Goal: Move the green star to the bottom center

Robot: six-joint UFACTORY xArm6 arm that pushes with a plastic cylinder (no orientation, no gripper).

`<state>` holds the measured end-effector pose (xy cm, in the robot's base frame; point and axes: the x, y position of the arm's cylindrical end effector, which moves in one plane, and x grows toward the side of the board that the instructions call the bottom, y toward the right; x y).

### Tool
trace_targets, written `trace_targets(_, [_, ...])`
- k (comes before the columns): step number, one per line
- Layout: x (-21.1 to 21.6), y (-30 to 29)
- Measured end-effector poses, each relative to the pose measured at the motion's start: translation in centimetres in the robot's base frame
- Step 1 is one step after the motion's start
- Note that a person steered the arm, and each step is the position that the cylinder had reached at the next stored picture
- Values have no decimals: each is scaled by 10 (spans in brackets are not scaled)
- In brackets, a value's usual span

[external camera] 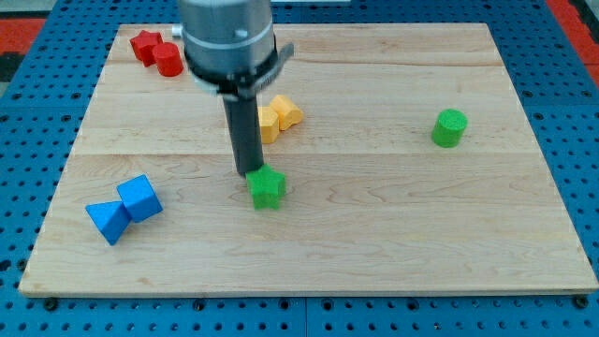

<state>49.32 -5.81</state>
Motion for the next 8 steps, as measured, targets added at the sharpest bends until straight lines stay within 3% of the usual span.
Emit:
trace_targets(2, [27, 26])
trace_targets(3, [17, 79])
trace_targets(5, [40, 83])
trace_targets(7, [-24, 268])
trace_targets(8, [-94, 300])
